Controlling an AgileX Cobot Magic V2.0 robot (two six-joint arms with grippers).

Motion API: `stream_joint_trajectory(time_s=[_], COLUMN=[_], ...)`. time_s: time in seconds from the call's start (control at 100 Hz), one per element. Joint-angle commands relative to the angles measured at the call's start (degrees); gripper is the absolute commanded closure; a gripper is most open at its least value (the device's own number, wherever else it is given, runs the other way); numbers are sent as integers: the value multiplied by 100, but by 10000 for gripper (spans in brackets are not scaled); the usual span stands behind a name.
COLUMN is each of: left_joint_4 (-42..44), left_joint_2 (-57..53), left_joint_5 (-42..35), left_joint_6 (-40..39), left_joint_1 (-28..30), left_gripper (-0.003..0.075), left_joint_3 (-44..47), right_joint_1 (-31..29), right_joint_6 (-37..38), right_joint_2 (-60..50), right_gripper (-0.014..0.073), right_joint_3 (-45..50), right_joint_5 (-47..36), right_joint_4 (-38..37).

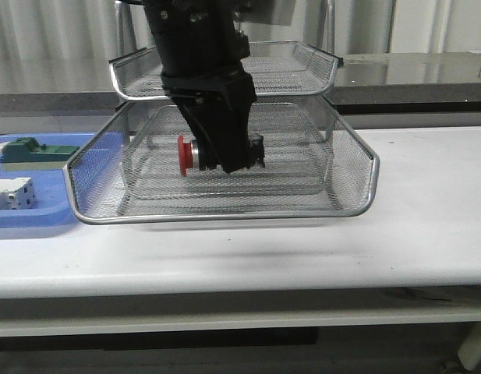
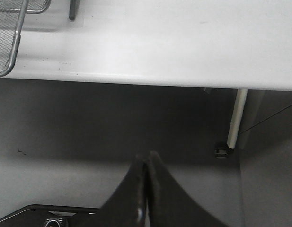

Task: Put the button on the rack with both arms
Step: 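Lower the button onto the tier mesh and open the left gripper, then raise the left gripper away from the rack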

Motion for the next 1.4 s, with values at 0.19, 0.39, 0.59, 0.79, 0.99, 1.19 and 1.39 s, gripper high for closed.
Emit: stream_joint_trajectory(time_s=[0.19, 0.39, 0.59, 0.79, 0.99, 1.19, 1.39], left_joint_4=[-56, -56, -56, -56, -85, 67, 307], left_joint_2=[-301, -301, -301, -311, -389, -929, -1555], left_joint_5=[-181, -181, -181, 69, 620, 620, 620], left_joint_6=[5, 5, 5, 5, -384, -520, -788], left_joint_1=[-45, -45, -45, -45, -45, -20, 357], left_gripper=[637, 377, 289, 289, 290, 291, 294], left_joint_3=[-161, -161, -161, -310, -858, -865, -853], right_joint_1=[-29, -29, -29, -29, -29, -29, -29], right_joint_6=[0, 0, 0, 0, 0, 0, 0], right_joint_2=[17, 17, 17, 17, 17, 17, 17], right_gripper=[660, 660, 660, 660, 660, 660, 660], right_joint_3=[-179, -179, -179, -179, -179, -179, -179], right_joint_5=[-285, -285, -285, -285, -285, -285, -285], right_joint_4=[-73, -73, -73, -73, -73, -73, -73])
